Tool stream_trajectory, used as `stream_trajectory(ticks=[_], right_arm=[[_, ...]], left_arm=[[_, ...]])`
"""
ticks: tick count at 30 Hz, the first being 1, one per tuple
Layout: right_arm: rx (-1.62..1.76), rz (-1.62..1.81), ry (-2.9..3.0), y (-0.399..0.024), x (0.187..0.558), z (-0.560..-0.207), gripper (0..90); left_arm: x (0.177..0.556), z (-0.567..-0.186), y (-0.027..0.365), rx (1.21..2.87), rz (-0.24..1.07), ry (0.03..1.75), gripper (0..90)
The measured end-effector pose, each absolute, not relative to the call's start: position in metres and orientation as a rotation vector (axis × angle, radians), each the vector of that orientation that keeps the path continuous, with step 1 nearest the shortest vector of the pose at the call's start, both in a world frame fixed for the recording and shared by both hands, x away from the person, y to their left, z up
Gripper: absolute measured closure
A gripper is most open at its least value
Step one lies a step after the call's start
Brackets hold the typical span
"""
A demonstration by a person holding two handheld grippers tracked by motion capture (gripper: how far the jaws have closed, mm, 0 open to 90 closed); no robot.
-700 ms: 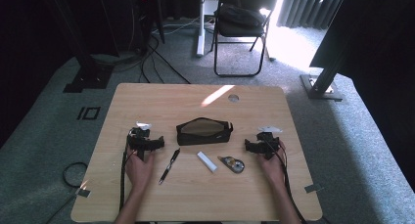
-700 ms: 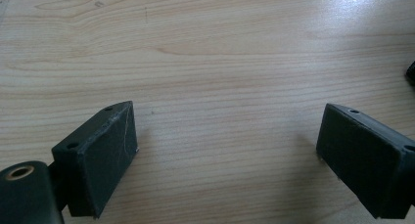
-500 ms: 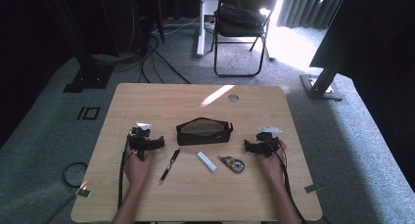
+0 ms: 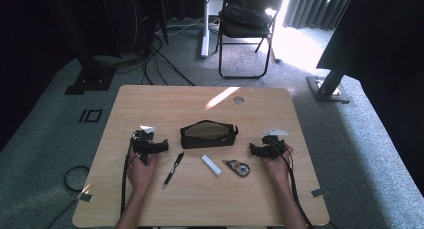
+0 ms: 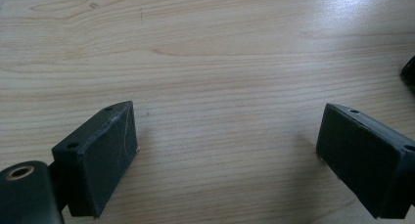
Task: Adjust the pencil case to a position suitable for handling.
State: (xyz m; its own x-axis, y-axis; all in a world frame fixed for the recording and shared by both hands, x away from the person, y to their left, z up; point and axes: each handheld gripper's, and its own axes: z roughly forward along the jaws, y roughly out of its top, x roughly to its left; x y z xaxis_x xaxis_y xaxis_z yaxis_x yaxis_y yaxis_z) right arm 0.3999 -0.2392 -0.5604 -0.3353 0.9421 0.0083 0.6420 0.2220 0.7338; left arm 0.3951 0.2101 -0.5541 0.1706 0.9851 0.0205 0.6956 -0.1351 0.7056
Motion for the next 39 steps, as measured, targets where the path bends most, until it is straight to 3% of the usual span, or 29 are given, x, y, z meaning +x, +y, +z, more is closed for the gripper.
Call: stream_trajectory(ticks=[6,39], right_arm=[[1.465,0.912,2.054,-0.242,0.396,-0.558,26.5],[1.25,1.089,2.002,-0.222,0.375,-0.501,34.5]], left_arm=[[0.395,-0.554,0.209,1.896,0.676,1.581,8.4],[0.395,-0.554,0.209,1.897,0.676,1.578,8.4]])
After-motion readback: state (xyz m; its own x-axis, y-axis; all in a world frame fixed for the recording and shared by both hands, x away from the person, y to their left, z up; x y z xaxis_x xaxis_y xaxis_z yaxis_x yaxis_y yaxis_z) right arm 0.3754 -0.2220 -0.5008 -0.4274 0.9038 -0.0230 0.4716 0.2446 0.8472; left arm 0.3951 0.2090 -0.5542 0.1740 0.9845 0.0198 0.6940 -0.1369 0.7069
